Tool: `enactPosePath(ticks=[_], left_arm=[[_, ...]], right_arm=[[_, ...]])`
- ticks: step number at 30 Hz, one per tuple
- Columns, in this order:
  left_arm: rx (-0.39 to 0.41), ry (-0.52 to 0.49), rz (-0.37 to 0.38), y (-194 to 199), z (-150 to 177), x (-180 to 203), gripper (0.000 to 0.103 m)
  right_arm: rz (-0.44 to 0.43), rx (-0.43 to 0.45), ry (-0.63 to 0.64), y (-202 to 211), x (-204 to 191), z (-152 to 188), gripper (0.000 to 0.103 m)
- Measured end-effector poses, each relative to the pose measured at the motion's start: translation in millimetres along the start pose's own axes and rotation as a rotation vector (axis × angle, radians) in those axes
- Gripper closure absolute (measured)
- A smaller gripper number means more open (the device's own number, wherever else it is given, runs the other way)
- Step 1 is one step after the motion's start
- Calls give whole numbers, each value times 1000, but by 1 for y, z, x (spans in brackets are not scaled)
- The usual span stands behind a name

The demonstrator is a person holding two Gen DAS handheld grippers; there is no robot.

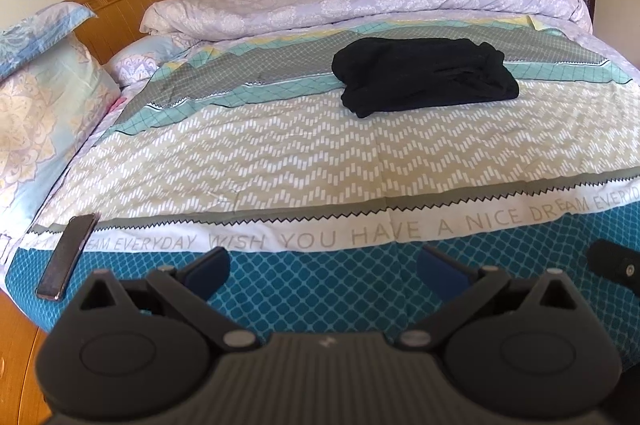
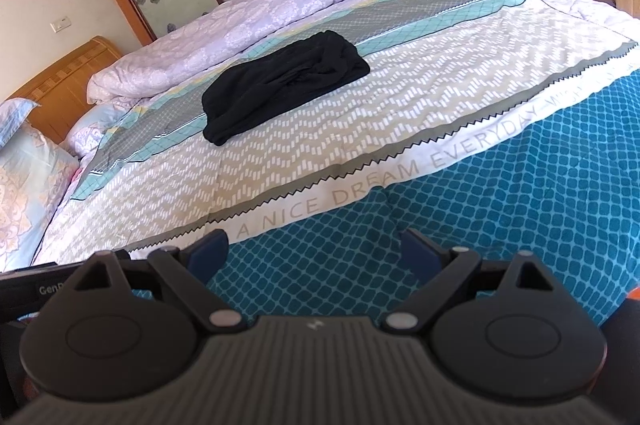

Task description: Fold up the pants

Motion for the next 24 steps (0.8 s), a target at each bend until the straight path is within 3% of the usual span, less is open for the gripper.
enactPosePath(ticks=[11,16,24], left_arm=[[-50,3,22,-12,4,6,0],[-49,-9,36,-29,-8,16,0],[-4,6,141,-68,-25,40,0]], right_arm=[[27,26,9,-3,4,-4,8],[72,94,29,0,14,-17,8],[164,104,23,-10,42,-19,8]])
Point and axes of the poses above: each gripper's, at about its wrist camera, not at the fingertips, and y roughly against the way its jaws point, x to its right, z to its underside, the point moved 5 cm from there along -y, roughly the way its jaws point, and after that the axes turned 6 degrees about z, right-handed, at the moved point
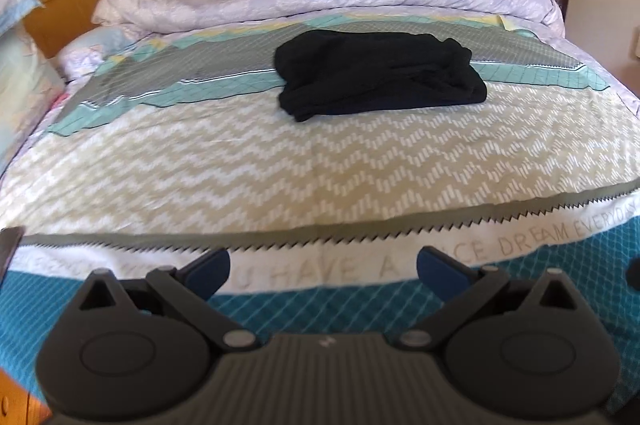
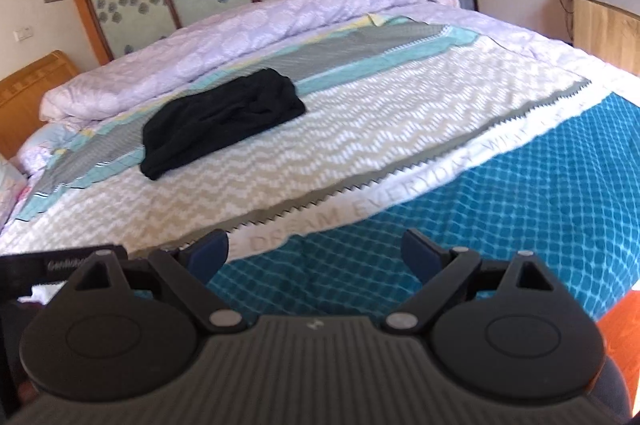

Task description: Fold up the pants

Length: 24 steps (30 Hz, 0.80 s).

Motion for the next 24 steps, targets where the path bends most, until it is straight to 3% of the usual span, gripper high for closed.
enactPosePath(ticks=[5,9,18,24], left_arm=[[-3,-10,11,-30,-6,9,0],[-27,-8,-1,-37,-9,10,0],[-33,29,0,-3,4,0,0],[7,17,-32,34,8,-11,0]], right_arm=[[44,34,75,-24,3,-6,8],[25,19,26,-35,4,-11,8],[-21,-105,42,-27,-18,14,6],[-71,-120,65,-8,-37,16,0]])
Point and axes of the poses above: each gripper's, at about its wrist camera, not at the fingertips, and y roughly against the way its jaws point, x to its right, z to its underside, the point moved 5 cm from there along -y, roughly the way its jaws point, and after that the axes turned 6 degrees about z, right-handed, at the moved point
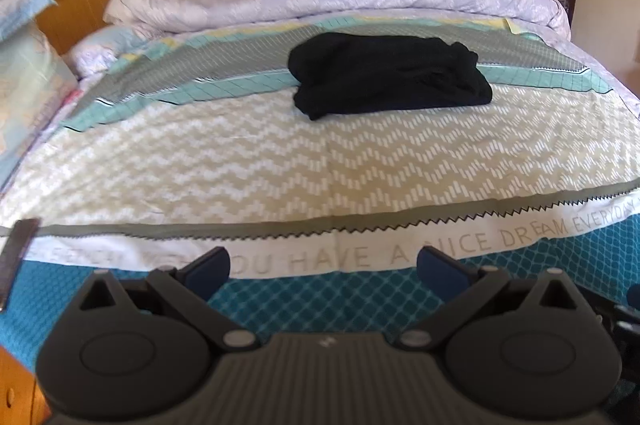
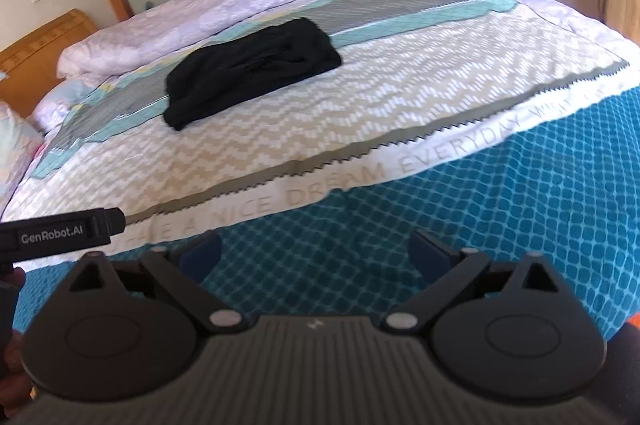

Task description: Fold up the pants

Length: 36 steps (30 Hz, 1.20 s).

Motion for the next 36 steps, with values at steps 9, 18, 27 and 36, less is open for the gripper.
enactPosePath(ticks=[9,18,27,36], left_arm=[[26,56,-6,32,3,-25,0],[78,14,-56,47,3,-23,0],[83,-26,-89,50,7,-16,0],[60,-33,-89,48,12,-12,0]], right_arm=[[-65,44,47,26,-26,-10,0],[-48,35,33,27,-26,-2,0],[-56,40,37,27,-28,3,0],[-58,25,8,25,-21,6,0]])
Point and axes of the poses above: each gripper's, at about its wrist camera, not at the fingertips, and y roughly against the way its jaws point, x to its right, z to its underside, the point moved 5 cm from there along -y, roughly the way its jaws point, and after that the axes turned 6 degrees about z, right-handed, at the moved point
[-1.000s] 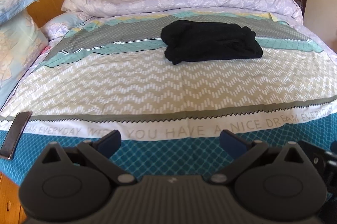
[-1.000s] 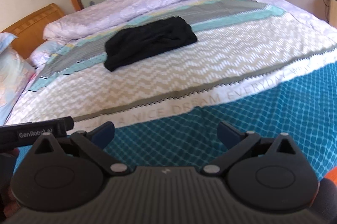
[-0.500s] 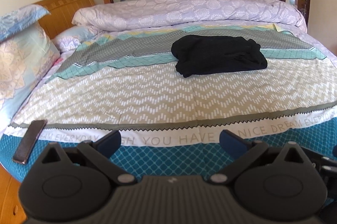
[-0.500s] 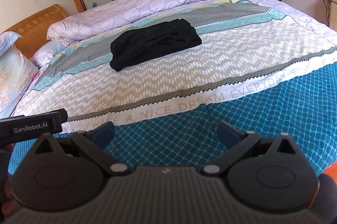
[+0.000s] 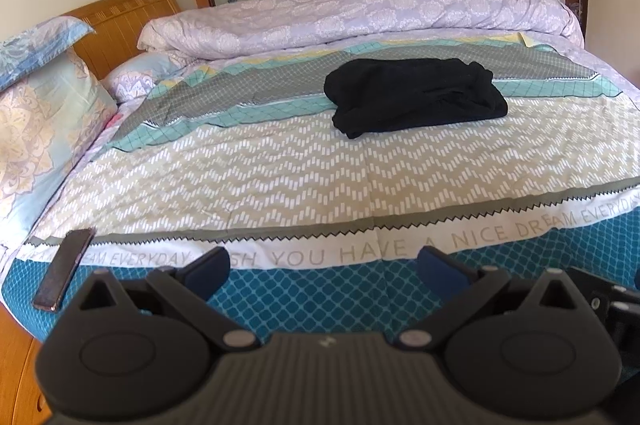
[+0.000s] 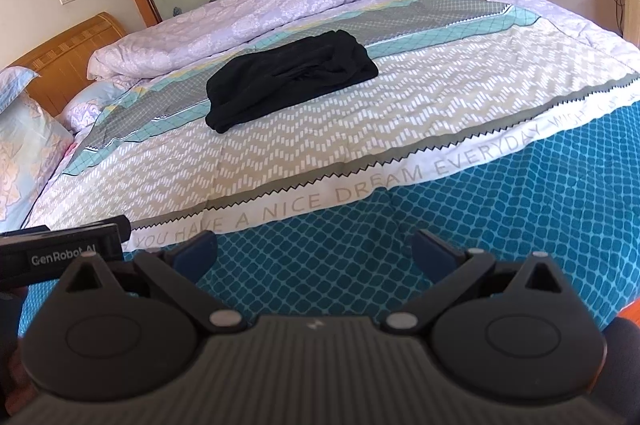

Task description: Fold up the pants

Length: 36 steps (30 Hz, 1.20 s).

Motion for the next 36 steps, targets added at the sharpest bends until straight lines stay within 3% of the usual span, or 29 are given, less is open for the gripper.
enactPosePath(ticks=[36], left_arm=[[-60,7,-2,-11,10,-1,0]], right_arm=[[27,16,-64,0,17,-1,0]])
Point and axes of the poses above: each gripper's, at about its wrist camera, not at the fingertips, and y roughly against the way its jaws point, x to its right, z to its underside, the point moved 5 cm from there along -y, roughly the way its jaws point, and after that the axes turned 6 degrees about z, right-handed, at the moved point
